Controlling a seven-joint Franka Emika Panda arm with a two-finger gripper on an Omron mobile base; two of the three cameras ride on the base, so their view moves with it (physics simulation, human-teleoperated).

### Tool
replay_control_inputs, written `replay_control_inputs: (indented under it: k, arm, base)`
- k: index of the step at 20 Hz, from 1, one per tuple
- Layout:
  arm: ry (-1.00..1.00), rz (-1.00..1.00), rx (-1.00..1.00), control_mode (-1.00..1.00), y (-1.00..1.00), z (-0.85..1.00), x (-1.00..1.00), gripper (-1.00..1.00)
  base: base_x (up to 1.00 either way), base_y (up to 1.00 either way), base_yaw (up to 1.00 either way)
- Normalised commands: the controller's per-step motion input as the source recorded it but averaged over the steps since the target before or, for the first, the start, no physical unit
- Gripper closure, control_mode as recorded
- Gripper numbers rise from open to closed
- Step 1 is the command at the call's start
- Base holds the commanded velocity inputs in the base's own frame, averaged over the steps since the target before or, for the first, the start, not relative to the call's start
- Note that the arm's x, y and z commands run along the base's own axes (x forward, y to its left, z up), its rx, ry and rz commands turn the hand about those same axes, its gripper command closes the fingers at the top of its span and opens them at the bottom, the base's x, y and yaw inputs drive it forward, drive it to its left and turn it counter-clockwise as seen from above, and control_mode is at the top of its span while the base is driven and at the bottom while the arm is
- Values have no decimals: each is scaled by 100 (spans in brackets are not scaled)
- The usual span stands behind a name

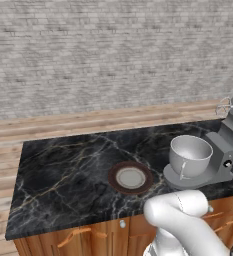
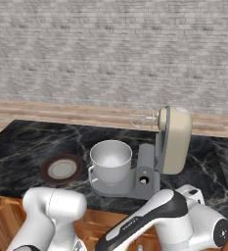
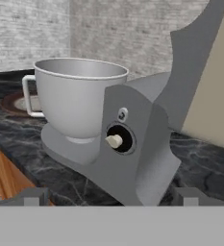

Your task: Add butter and sugar cubes to the stand mixer bowl and then turn on the stand mixer to begin making frosting.

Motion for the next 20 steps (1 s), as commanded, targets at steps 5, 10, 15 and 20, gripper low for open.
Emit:
replay_control_inputs:
  k: [5,10,15,20]
  arm:
    - [-3,0,0,-100,-27,-37,11,-100]
    - [-4,0,0,-100,-19,-32,16,-100]
    - [-2,0,0,-100,-6,-27,27,-100]
    - [-2,1,2,-100,-4,-22,27,-100]
  base:
    - [0,0,0]
    - [0,0,0]
    - [0,0,0]
    - [0,0,0]
